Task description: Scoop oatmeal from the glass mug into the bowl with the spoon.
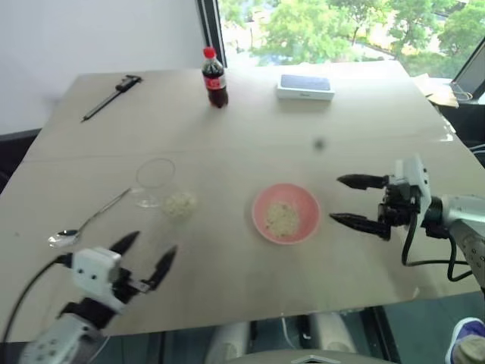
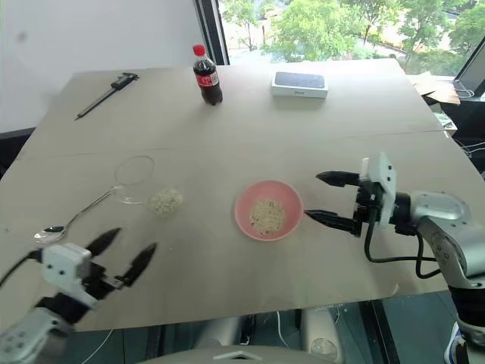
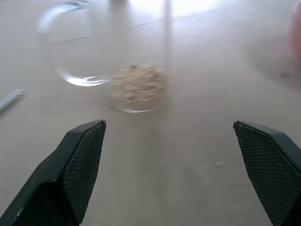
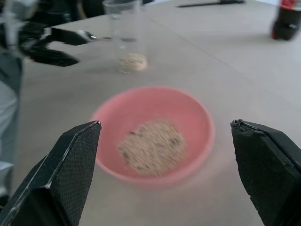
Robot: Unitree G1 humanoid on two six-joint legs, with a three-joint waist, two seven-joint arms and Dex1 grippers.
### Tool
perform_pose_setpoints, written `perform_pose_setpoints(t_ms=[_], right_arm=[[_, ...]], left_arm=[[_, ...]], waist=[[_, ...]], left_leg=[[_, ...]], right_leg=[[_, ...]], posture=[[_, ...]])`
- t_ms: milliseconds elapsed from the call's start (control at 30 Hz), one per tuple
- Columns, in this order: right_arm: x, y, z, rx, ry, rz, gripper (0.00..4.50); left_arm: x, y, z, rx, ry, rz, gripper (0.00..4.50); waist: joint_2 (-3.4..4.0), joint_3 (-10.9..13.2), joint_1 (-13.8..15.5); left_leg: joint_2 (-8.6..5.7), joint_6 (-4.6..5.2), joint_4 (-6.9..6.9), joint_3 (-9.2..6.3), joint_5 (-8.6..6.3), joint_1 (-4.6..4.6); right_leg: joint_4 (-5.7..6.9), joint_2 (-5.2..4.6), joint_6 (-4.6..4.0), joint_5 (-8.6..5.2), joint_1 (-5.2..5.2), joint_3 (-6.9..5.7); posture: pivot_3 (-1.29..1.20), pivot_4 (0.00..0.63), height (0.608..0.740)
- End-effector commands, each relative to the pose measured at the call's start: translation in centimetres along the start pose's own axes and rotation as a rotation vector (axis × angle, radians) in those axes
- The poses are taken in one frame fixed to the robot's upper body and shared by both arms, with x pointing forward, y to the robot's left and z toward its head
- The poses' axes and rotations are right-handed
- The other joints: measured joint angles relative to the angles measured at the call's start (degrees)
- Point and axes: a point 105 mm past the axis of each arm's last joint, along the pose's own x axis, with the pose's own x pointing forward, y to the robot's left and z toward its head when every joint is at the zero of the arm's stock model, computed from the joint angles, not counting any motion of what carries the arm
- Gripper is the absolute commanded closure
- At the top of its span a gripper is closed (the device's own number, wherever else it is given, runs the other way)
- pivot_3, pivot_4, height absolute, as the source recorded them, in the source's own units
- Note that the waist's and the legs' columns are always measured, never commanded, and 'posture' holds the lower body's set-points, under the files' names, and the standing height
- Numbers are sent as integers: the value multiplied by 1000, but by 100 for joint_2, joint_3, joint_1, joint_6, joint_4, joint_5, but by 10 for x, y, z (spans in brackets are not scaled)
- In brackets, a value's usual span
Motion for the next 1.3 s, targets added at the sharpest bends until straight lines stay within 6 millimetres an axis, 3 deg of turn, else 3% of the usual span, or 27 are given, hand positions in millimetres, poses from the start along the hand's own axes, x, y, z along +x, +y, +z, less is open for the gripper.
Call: perform_pose_setpoints(t_ms=[33, 200, 400, 633, 800, 900, 1000, 1033, 1167, 1200, 1300], right_arm=[[15, 20, 15, -47, -2, 123, 52], [25, 30, 21, -62, -15, 179, 52], [28, 32, 24, -61, -36, 176, 52], [30, 30, 25, -53, -62, 148, 52], [30, 28, 26, -55, -68, 128, 52], [30, 27, 26, -59, -65, 123, 0], [29, 26, 26, -61, -62, 120, 0], [29, 26, 26, -61, -62, 120, 0], [30, 26, 26, -58, -65, 121, 0], [30, 26, 26, -57, -66, 122, 0], [31, 26, 26, -48, -71, 135, 0]], left_arm=[[-12, 47, 11, 48, 23, 38, 0], [-8, 85, 6, 81, 107, 61, 0], [0, 120, -22, 42, 258, 104, 0], [16, 134, -50, 38, 370, 76, 0], [30, 134, -56, 14, 393, 24, 0], [31, 135, -59, -5, 415, 6, 797], [28, 134, -63, -18, 435, -11, 2109], [26, 133, -65, -23, 439, -12, 2745], [19, 131, -72, -54, 434, -7, 4192], [18, 130, -72, -62, 426, -3, 4471], [14, 130, -70, -80, 370, 27, 4471]], waist=[[0, 1, 10], [-19, 12, 10], [-29, 20, -2], [-33, 20, 23], [3, 7, 46], [23, -5, 57], [37, -13, 30], [39, -14, 15], [52, -22, -31], [52, -22, -42], [52, -22, -71]], left_leg=[[-2, 0, 0, 1, 0, 1], [-8, 0, 0, 2, 0, -4], [-7, -4, -6, 4, 0, -12], [-8, -6, -11, 0, 0, -14], [-20, -6, -12, -3, 1, -9], [-24, -5, -12, -6, 1, -8], [-24, -5, -13, -5, 1, -5], [-24, -5, -14, -5, 1, -4], [-22, -4, -15, -2, 2, 0], [-20, -4, -18, 2, 1, 4], [-17, -4, -25, 9, 1, 8]], right_leg=[[0, -2, -7, 4, 1, 0], [-6, -8, -18, 12, 1, 0], [-7, -10, -1, 26, -14, 4], [-2, -22, -1, 29, -18, -2], [8, -58, -1, 30, -17, -5], [10, -60, 0, 30, -16, -6], [12, -59, 0, 30, -16, -4], [13, -59, 0, 30, -16, -3], [15, -58, 0, 29, -16, 1], [15, -57, 0, 29, -16, 6], [14, -56, 0, 29, -17, 13]], posture=[[0, 150, 740], [0, 150, 740], [0, 150, 740], [0, 150, 740], [0, 150, 740], [0, 150, 740], [0, 150, 740], [0, 150, 740], [0, 150, 740], [0, 150, 740], [0, 150, 740]])
